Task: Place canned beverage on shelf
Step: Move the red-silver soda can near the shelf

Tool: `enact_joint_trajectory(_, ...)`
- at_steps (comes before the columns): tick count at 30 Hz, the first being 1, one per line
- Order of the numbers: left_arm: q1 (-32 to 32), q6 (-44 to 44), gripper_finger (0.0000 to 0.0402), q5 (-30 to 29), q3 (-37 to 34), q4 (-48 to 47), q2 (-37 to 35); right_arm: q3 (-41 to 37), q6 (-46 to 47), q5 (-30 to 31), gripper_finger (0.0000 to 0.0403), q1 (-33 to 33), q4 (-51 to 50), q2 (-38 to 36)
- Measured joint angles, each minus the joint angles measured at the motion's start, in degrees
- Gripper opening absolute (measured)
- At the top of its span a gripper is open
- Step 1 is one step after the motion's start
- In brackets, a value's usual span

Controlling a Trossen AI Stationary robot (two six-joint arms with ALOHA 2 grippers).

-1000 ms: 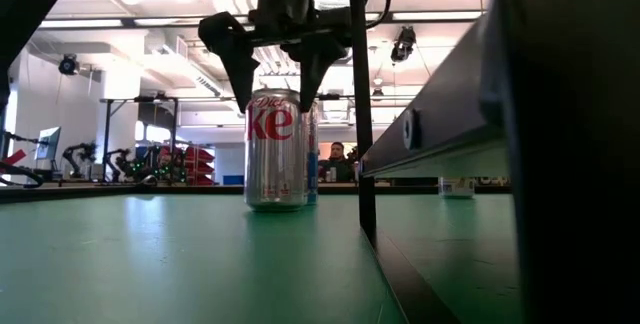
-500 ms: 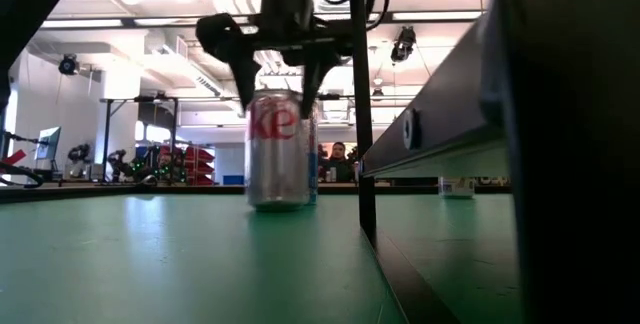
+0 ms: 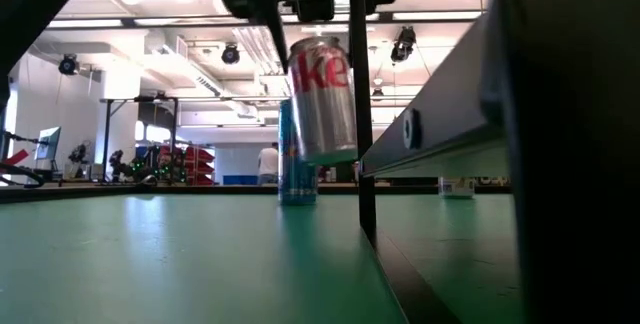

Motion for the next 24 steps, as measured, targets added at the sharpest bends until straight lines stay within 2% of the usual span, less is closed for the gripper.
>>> enact_joint_trajectory(5,-0.2,-3.4,0.0291,1.6,-2.6,2.4,0.0,0.0,0.0,0.1,0.0384,0.0,0.0,0.0)
enact_joint_trajectory(8,-0.2,-4.4,0.0289,1.7,-1.0,2.5,0.0,0.0,0.0,0.1,0.0384,0.0,0.0,0.0)
enact_joint_trajectory(17,-0.1,-17.1,0.0288,2.2,0.1,-0.8,0.1,0.0,0.0,0.0,0.0384,0.0,0.0,0.0)
enact_joint_trajectory(21,0.3,-17.3,0.0288,2.4,0.5,1.0,0.3,0.0,0.0,0.0,0.0384,0.0,0.0,0.1)
enact_joint_trajectory(24,0.5,-12.6,0.0288,1.4,0.5,4.7,0.5,0.0,0.0,0.0,0.0384,0.0,0.0,0.1)
